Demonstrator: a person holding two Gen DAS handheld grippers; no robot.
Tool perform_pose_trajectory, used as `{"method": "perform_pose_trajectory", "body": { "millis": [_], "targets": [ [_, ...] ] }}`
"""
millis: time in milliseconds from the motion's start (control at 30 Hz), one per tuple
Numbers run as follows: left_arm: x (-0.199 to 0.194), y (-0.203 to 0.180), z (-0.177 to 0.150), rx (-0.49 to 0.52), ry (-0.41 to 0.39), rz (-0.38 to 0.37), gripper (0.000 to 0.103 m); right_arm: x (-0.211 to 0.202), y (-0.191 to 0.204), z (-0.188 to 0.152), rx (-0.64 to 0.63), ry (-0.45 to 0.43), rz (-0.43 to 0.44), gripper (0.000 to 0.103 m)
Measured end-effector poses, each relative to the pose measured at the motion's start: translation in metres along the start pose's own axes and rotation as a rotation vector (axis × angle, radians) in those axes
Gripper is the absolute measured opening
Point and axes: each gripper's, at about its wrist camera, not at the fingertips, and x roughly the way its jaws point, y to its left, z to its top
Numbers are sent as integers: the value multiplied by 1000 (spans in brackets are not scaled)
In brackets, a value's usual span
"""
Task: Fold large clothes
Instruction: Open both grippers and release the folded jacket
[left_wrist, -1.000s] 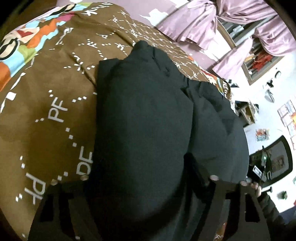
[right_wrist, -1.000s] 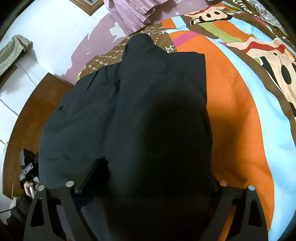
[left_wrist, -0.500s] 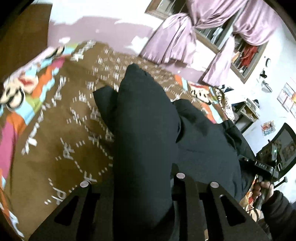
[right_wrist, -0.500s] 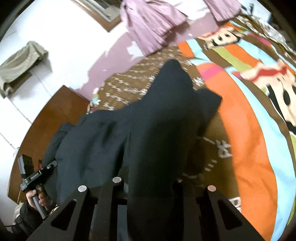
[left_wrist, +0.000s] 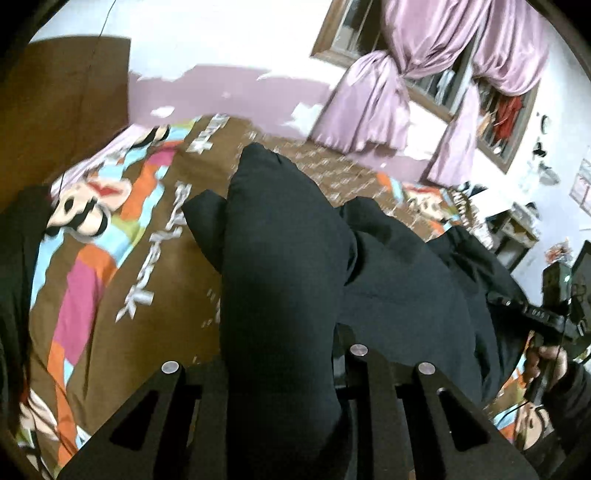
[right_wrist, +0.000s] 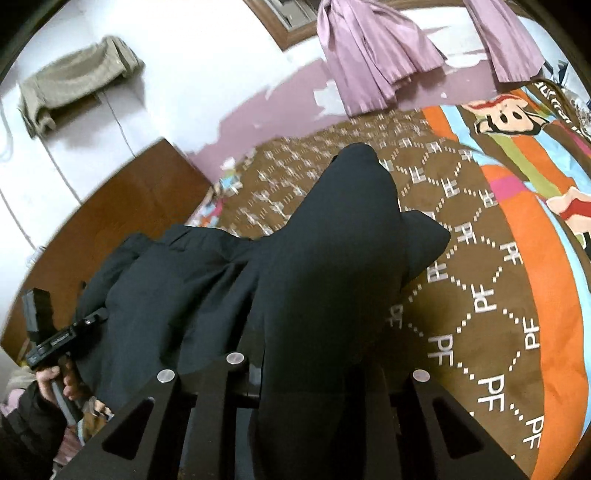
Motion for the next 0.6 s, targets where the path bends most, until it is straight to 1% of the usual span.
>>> {"method": "perform_pose_trajectory", "body": {
  "millis": [67,133,200,300,333,367,400,433,467,500,533,567,600],
  "targets": [
    [9,7,-13,-7,8,12,17,8,-9,-7,19,21,-31,18],
    [10,17,-19,-28,4,7,18,11,-19,-14,33,31,-56,20],
    [12,24,-24,-49,4,2,21,11,-25,-19,36,37,-77,26],
    [15,31,-27,-53,23,45,31,11,-32,-25,57,44,-112,35],
    [16,31,-27,-55,31,69,37,11,-34,-26,59,46,-126,39],
    [17,32,-28,-60,38,79,41,10,-34,-27,59,43,-143,48],
    [19,33,-30,-68,49,106,45,9,-34,-29,55,34,-175,58],
    [20,33,-30,-73,55,129,53,7,-32,-29,52,25,-200,71],
    [21,32,-32,-81,63,166,59,6,-30,-30,44,13,-232,77],
    [21,33,-32,-89,67,185,60,4,-28,-31,33,2,-265,87],
    [22,34,-33,-94,70,200,65,2,-25,-32,18,-11,-291,90],
    [21,33,-34,-97,70,236,73,0,-22,-32,3,-21,-308,93],
    [20,32,-34,-95,62,264,78,-2,-18,-33,-14,-34,-330,97]
  ]
}}
